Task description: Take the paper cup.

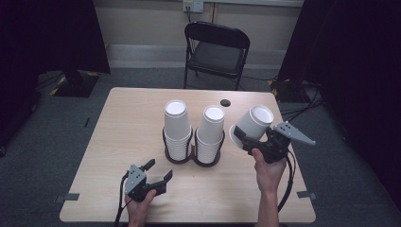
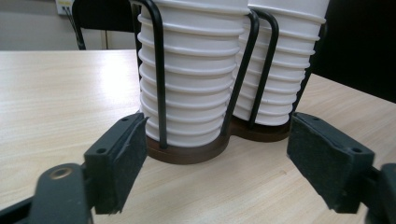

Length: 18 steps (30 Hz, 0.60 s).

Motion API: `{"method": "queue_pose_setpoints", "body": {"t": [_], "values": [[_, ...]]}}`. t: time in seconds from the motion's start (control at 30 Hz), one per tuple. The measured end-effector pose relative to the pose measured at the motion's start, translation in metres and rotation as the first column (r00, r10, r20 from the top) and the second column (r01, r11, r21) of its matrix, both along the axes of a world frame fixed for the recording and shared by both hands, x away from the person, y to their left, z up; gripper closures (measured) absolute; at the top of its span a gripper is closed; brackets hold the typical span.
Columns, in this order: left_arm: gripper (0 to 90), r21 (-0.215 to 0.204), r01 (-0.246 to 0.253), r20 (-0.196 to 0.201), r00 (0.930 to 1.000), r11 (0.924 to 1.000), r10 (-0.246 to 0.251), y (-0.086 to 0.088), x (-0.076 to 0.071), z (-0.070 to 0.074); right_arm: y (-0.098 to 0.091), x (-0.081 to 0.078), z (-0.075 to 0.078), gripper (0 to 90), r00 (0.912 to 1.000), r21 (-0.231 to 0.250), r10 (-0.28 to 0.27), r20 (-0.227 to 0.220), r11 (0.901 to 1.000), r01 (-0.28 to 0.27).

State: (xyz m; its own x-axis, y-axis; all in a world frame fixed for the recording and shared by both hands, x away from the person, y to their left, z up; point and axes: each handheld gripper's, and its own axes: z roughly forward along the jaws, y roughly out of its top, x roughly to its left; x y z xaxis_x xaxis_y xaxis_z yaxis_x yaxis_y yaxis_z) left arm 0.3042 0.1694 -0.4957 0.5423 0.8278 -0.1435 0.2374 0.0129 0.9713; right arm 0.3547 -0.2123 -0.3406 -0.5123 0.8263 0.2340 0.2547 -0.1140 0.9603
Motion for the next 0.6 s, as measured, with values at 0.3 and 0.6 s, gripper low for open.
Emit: {"method": "queue_pose_setpoints", "body": {"t": [0.3, 0.6], "values": [[26.2, -0.064, 0.031, -0.003, 0.9995, 0.9974, -0.032, -0.007, -0.002, 0.002, 0.003, -0.022, -0.024, 14.7, 0.9995, 0.020, 0.002, -0.031, 0.9998, -0.002], [29.0, -0.068, 0.083, 0.021, 0.9964, 0.9942, -0.082, -0.016, -0.001, 0.007, 0.023, -0.030, -0.044, 14.6, 0.9943, 0.042, 0.067, -0.083, 0.9971, -0.063]]}}
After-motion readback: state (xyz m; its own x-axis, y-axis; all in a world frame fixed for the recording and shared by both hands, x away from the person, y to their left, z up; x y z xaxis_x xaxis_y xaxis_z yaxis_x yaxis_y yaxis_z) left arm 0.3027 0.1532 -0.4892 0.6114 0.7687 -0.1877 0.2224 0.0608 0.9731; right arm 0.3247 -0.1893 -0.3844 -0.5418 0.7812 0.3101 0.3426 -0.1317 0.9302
